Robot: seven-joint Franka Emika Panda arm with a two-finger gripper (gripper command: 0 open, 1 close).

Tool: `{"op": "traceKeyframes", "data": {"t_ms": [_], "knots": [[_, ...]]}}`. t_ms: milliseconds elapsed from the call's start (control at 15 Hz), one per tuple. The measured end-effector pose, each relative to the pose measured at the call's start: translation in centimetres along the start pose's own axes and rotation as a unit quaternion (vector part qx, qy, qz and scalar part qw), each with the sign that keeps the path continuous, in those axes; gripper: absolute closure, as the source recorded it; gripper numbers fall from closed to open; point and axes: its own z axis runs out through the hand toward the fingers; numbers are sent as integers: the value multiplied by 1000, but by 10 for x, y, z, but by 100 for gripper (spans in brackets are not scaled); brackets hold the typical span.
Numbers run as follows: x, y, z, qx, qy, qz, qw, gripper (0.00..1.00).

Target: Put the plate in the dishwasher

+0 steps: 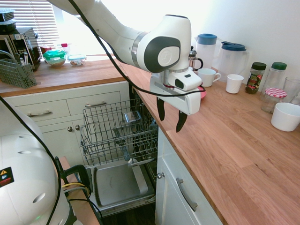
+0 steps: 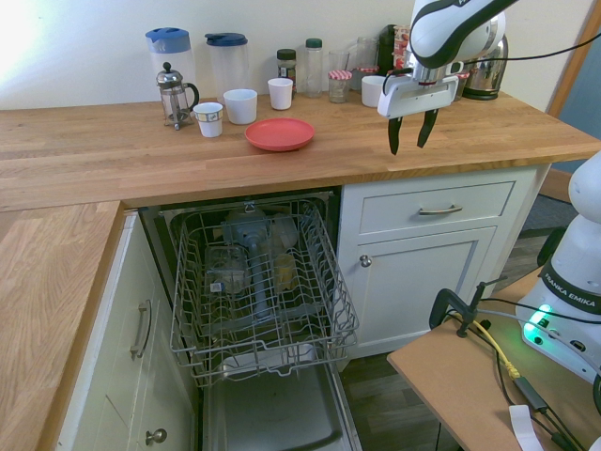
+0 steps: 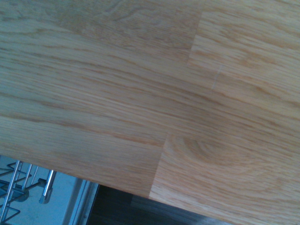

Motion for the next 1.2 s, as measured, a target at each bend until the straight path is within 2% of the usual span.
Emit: {"op": "traceKeyframes", "data": {"t_ms": [267,467,733,1200], "knots": [[0,-3,-3,6,2,1,1000,0],[9,-20,-22,36,3,12,999,0],[51,-71,-34,68,1,19,997,0],[103,-163,-14,148,-47,7,988,0]]}}
